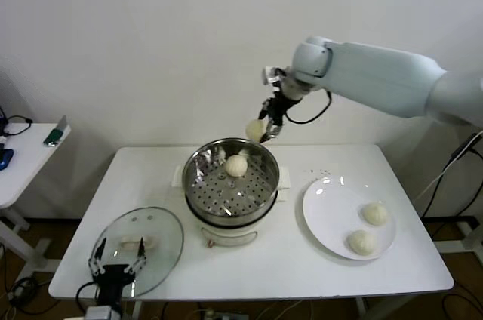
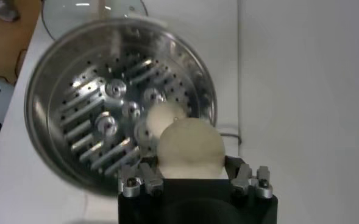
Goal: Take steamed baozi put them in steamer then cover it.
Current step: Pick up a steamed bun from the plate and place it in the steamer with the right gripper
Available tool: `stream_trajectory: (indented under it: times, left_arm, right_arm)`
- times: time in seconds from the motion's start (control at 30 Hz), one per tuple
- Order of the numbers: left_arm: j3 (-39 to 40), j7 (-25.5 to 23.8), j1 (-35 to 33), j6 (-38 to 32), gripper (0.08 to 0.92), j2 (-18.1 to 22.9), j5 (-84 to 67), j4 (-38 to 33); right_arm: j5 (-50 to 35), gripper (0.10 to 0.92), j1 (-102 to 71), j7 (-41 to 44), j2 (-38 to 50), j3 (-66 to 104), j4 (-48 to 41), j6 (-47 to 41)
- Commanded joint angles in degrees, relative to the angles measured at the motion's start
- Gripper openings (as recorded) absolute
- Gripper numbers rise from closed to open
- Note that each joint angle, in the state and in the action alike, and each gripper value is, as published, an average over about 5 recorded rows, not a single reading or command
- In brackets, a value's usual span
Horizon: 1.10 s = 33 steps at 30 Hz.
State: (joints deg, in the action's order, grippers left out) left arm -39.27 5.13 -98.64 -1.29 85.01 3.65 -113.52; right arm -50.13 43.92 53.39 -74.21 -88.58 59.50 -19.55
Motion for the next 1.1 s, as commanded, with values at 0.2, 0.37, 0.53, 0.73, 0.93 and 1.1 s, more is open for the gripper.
stream_trajectory:
  times: [0.2,0.37,0.53,0.73,0.93,1.1]
  left_arm:
    - [-0.4,0.0,-0.2,-0.2,0.823,-0.8,-0.8,0.4]
    - [-0.8,0.1,0.5,0.0,0.823,-0.7,-0.9,0.5]
    - [-0.9,0.0,0.6,-0.1,0.823,-0.7,-0.9,0.7]
    - [-0.9,0.0,0.9,0.0,0.823,-0.9,-0.9,0.7]
    - [-1.0,0.0,1.2,0.2,0.823,-0.9,-0.9,0.3]
    - [-1.1,0.0,1.2,0.4,0.823,-0.8,-0.9,0.1]
  right_arm:
    - [-3.4,0.712,-7.3,-3.1,-11.9,-2.3,-1.8,-1.3]
    - [-2.4,0.712,-10.2,-3.1,-13.7,-2.6,-3.8,-1.2]
    - [-1.7,0.712,-11.8,-2.9,-14.6,-2.7,-5.1,-1.0]
    - [-0.6,0.718,-12.4,-3.0,-14.7,-2.8,-5.6,-1.3]
    - [-0.3,0.806,-10.4,-2.1,-13.6,-2.3,-4.5,-2.0]
    - [-0.2,0.822,-5.3,-0.3,-9.2,-2.3,-0.9,-1.3]
